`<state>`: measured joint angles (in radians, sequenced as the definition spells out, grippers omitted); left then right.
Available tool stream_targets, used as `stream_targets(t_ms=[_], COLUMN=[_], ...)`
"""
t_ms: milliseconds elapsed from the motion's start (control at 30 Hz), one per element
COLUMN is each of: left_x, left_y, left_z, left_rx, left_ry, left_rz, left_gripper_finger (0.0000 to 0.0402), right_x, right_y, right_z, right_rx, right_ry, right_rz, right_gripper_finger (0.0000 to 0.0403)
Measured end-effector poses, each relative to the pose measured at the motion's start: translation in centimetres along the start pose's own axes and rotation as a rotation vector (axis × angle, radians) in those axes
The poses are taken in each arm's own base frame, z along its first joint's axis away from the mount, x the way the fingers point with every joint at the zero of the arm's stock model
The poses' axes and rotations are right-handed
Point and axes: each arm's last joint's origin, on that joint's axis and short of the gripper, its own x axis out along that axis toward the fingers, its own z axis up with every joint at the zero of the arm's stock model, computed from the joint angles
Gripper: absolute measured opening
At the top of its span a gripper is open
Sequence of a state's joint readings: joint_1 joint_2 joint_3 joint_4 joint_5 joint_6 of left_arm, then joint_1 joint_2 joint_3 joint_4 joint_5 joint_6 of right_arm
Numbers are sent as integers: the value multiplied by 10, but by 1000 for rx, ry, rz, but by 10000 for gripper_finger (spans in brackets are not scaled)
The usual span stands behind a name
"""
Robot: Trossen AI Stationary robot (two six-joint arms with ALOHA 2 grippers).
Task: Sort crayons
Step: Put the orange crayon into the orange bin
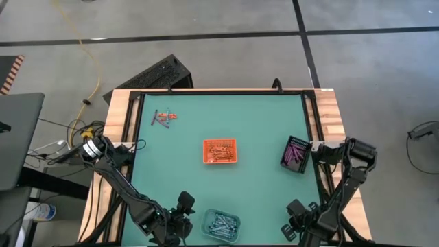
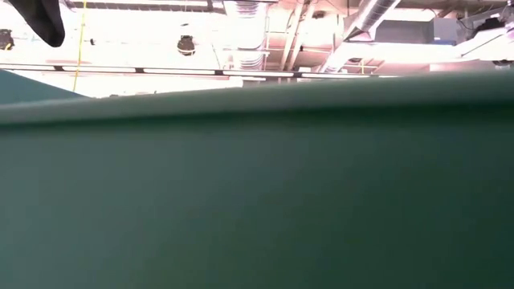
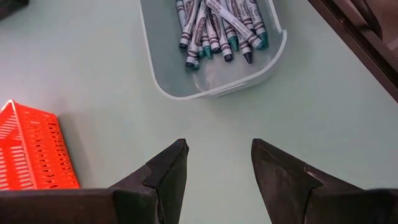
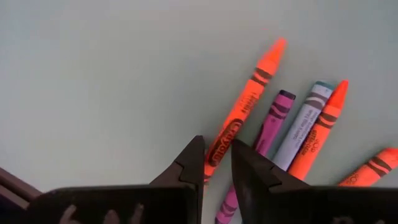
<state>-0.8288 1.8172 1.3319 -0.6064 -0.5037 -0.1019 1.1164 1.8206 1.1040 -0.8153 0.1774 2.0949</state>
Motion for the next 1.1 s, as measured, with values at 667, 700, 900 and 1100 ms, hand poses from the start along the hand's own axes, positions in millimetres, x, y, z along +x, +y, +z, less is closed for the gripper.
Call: stream_targets(t_ms=[667, 700, 900, 1100], left_x=[0, 0, 0, 0], left_y=[0, 0, 0, 0], left_z=[0, 0, 0, 0], left_rx=[1, 1, 1, 1], left_ry=[0, 0, 1, 1], left_rz=[0, 0, 0, 0], left_gripper_finger=[168, 168, 168, 168], right_x=[4, 4, 5, 7], right_y=[7, 8, 15, 23], right_z=[10, 11, 15, 23], right_rx=[-62, -65, -100, -147], right_ry=[9, 7, -55, -98], right_rz=[26, 29, 98, 144], right_gripper_finger=[25, 20, 3, 1])
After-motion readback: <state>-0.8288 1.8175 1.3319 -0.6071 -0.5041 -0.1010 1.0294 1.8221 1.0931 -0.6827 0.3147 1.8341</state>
